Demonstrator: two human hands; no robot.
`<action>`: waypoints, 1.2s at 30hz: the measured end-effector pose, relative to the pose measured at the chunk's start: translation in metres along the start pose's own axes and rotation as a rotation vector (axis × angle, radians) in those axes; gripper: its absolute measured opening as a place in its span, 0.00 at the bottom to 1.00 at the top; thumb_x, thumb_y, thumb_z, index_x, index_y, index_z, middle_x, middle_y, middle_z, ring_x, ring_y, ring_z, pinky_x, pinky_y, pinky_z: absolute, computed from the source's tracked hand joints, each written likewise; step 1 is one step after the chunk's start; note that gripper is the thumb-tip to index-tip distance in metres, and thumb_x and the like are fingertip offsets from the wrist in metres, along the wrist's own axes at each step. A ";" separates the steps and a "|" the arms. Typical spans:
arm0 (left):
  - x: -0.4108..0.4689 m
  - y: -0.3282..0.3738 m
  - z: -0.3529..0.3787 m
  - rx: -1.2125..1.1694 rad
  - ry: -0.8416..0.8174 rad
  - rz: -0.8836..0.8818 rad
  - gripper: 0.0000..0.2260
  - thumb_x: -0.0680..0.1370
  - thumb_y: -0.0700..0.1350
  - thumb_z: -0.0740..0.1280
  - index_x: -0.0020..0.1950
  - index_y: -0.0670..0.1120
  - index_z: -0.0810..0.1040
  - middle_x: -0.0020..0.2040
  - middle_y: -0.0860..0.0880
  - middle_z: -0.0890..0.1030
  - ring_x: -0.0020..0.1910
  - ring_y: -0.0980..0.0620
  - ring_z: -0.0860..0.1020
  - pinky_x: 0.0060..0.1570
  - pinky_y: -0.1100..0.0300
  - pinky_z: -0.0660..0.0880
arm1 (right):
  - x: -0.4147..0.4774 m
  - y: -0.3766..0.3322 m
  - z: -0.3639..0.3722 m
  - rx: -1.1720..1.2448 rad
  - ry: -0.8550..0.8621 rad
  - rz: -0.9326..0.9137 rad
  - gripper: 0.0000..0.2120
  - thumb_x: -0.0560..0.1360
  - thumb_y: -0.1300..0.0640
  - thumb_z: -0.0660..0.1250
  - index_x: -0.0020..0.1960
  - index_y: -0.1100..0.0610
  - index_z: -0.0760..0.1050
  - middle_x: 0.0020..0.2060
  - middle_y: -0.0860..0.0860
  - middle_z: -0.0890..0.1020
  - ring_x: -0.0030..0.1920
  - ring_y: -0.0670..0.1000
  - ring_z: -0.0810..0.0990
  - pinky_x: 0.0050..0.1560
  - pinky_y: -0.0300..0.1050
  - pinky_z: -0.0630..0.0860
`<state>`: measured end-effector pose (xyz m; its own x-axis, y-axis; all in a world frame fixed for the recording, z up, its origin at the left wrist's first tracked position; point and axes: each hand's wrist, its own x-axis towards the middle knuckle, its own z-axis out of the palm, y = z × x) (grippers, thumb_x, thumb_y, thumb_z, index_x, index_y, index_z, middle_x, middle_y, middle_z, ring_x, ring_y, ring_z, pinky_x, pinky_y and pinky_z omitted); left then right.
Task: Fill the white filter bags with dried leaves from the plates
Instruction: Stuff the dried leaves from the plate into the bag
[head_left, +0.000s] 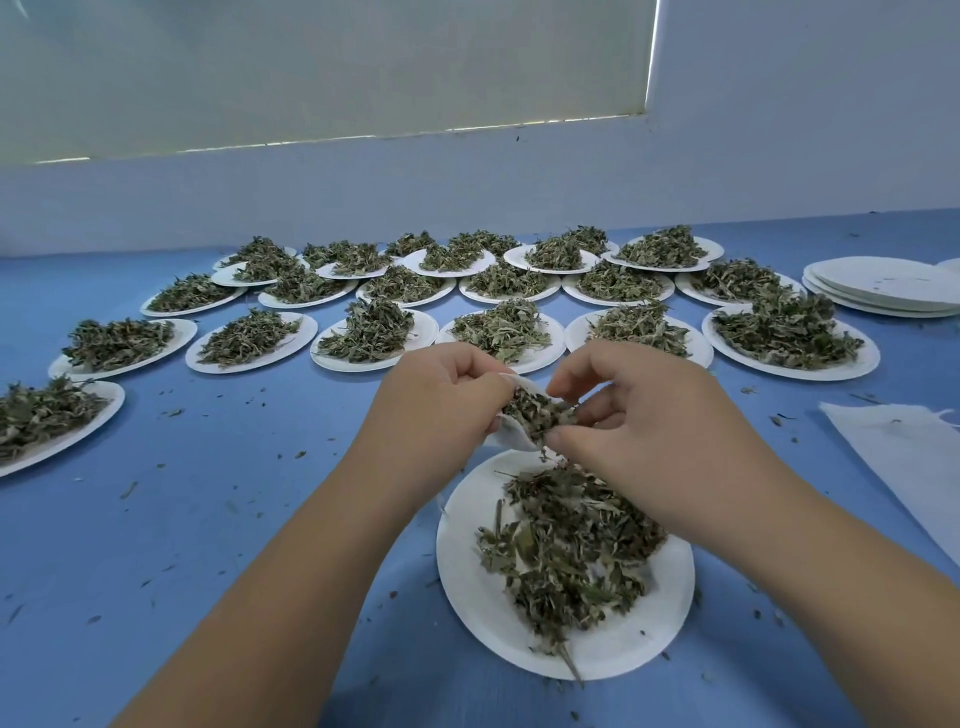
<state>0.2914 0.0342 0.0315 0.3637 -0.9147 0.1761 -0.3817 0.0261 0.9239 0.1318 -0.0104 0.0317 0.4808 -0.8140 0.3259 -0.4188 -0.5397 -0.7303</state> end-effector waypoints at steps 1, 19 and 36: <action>0.000 -0.001 0.000 0.011 0.002 0.012 0.07 0.75 0.41 0.67 0.37 0.46 0.81 0.23 0.53 0.74 0.20 0.58 0.67 0.22 0.67 0.62 | 0.000 -0.001 -0.001 0.032 0.009 -0.004 0.12 0.68 0.59 0.76 0.40 0.45 0.76 0.36 0.44 0.80 0.34 0.40 0.78 0.35 0.35 0.75; -0.002 0.000 0.006 0.063 -0.029 0.053 0.05 0.75 0.42 0.67 0.40 0.47 0.81 0.22 0.56 0.72 0.23 0.59 0.71 0.26 0.65 0.63 | -0.004 -0.008 0.003 -0.018 0.045 -0.150 0.12 0.67 0.62 0.76 0.41 0.46 0.79 0.38 0.42 0.79 0.38 0.44 0.79 0.43 0.38 0.75; -0.007 0.010 0.006 -0.153 -0.065 -0.041 0.08 0.78 0.35 0.64 0.40 0.41 0.79 0.22 0.50 0.70 0.17 0.59 0.65 0.20 0.70 0.60 | -0.003 -0.008 0.004 0.018 0.078 -0.218 0.14 0.70 0.64 0.73 0.47 0.45 0.80 0.42 0.41 0.78 0.43 0.42 0.79 0.46 0.39 0.79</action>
<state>0.2803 0.0384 0.0377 0.3184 -0.9404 0.1194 -0.2318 0.0449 0.9717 0.1364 -0.0026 0.0338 0.4969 -0.6928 0.5226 -0.2974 -0.7017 -0.6475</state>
